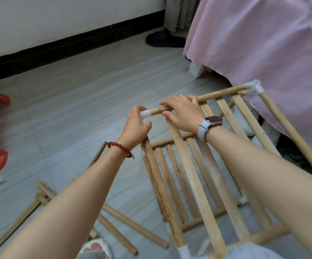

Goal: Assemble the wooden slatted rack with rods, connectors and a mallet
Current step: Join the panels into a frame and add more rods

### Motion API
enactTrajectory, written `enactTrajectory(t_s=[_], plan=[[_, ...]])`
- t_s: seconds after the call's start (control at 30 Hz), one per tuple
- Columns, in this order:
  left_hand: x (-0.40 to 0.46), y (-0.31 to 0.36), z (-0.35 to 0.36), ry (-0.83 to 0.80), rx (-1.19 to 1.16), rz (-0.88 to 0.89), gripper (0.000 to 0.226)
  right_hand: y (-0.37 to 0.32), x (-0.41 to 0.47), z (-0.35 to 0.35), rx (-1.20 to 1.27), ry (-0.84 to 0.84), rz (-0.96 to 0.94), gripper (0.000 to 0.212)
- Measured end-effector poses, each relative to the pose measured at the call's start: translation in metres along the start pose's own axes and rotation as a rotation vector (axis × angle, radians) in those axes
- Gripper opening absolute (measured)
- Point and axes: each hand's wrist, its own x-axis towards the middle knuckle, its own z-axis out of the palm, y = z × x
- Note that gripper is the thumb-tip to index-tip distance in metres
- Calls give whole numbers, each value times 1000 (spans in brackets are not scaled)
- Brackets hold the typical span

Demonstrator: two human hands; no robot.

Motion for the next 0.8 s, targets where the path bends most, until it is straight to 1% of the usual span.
enactTrajectory(t_s=[0.07, 0.13, 0.2, 0.3, 0.43, 0.5, 0.53, 0.6, 0.63, 0.67, 0.73, 0.8], plan=[[-10, -2, 3, 24, -64, -35, 58, 0, -19, -3, 2, 15, -19, 39], [-18, -9, 6, 26, -72, -65, 77, 2, -40, -4, 19, 40, -54, 41], [-30, -12, 8, 21, -46, -52, 89, 6, -64, -8, 68, 51, -83, 40], [-55, -11, 17, -8, -62, -46, 89, 19, -117, -16, 142, 79, -93, 37], [-98, -1, 30, 29, 26, -19, 84, 38, -205, -20, 96, 76, -98, 36], [-123, 0, 35, 82, 161, 81, 71, 49, -247, -18, 34, 58, -97, 32], [-134, -3, 37, 113, 259, 158, 59, 54, -266, -16, -5, 44, -101, 30], [-152, -10, 42, 142, 452, 387, 33, 60, -296, -13, -66, 27, -114, 28], [-160, -12, 44, 119, 531, 502, 24, 61, -305, -12, -92, 26, -128, 28], [-170, -12, 47, 70, 601, 595, 23, 64, -313, -11, -135, 27, -144, 30], [-186, -14, 51, -58, 724, 704, 38, 65, -316, -8, -254, 17, -188, 34], [-201, -12, 53, -155, 786, 770, 49, 65, -315, -4, -285, 43, -214, 28]])
